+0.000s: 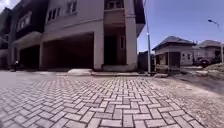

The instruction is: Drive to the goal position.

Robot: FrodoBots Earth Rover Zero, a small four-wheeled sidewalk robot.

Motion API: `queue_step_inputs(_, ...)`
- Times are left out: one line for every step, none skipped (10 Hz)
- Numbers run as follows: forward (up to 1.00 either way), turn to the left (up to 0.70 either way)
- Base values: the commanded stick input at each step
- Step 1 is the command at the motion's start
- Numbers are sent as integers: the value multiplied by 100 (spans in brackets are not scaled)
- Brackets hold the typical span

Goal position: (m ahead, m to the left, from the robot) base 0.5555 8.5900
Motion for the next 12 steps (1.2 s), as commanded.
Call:
queue_step_inputs(0, 50)
queue_step_inputs(0, 50)
queue_step_inputs(0, 50)
queue_step_inputs(0, 50)
queue_step_inputs(0, 50)
queue_step_inputs(0, 50)
queue_step_inputs(0, 50)
queue_step_inputs(0, 50)
queue_step_inputs(0, 50)
queue_step_inputs(0, 50)
queue_step_inputs(0, 50)
queue_step_inputs(0, 50)
